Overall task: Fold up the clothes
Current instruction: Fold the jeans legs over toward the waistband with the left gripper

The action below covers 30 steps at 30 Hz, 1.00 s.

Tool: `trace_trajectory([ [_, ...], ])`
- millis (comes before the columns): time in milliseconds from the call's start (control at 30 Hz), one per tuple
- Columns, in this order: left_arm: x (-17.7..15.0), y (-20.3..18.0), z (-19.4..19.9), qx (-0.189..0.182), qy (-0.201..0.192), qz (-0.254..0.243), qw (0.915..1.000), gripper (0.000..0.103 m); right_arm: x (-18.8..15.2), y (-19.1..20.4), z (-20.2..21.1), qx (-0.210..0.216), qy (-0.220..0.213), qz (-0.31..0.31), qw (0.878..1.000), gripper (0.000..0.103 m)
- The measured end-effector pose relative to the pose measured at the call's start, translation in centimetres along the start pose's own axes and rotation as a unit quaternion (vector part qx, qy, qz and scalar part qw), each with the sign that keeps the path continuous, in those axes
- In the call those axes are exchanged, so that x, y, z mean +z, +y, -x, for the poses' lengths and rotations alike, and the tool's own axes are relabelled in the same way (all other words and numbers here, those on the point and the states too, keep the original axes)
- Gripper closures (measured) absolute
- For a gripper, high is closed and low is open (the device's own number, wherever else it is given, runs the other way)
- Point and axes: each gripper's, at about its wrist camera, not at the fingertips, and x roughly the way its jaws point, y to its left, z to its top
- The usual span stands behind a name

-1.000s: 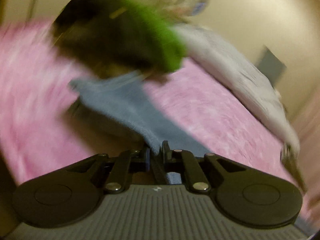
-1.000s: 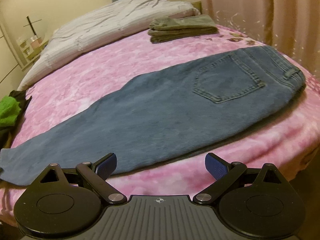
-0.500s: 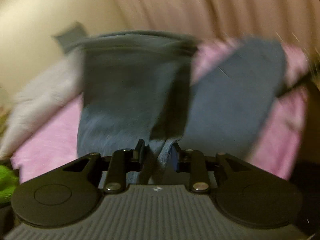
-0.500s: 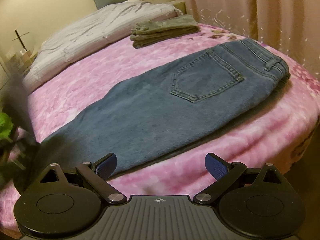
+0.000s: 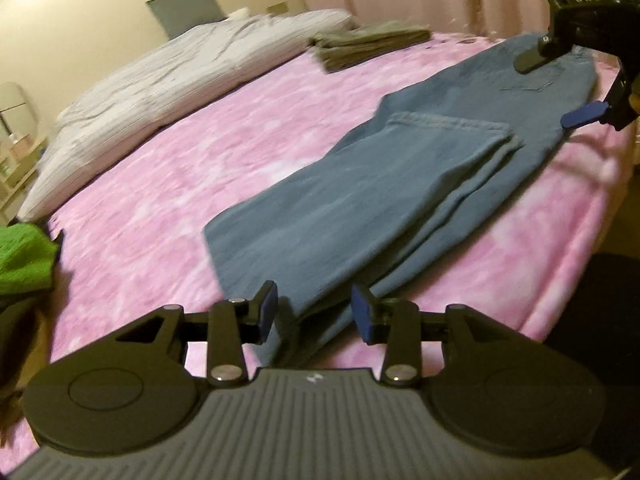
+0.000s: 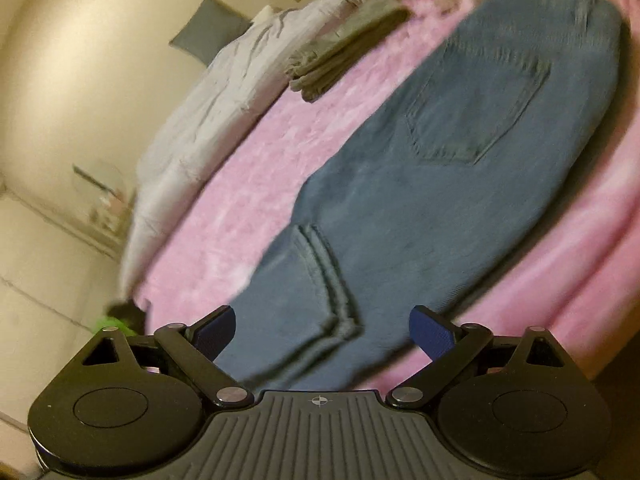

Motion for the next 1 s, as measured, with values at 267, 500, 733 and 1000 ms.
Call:
trace_trajectory([
  [267, -1.2, 1.5, 0.0, -0.024, -0.014, 0.041, 0.9988, 0.067, 0.6, -0.2, -3.7, -0.022, 0.023, -0.066, 0.997, 0.043],
  [500, -2.3, 2.1, -0.5, -0.038, -0.011, 0.045, 0.9982, 0.083, -1.8, 2.6, -3.9, -0.083, 0.011, 0.078, 0.993, 0.087],
  [733, -1.8, 2.2, -0.5, -0.058, 0.004, 0.029, 0.9979, 0.081, -2.7, 2.4, -4.5, -0.106, 0.007, 0.107, 0.989, 0.082],
  [1000, -0.1, 5.3, 1.7, -0.102, -0.037, 0.167, 0.98, 0.081, -4.5, 7.0, -2.3, -0.127, -0.06, 0.278, 0.95, 0.044],
])
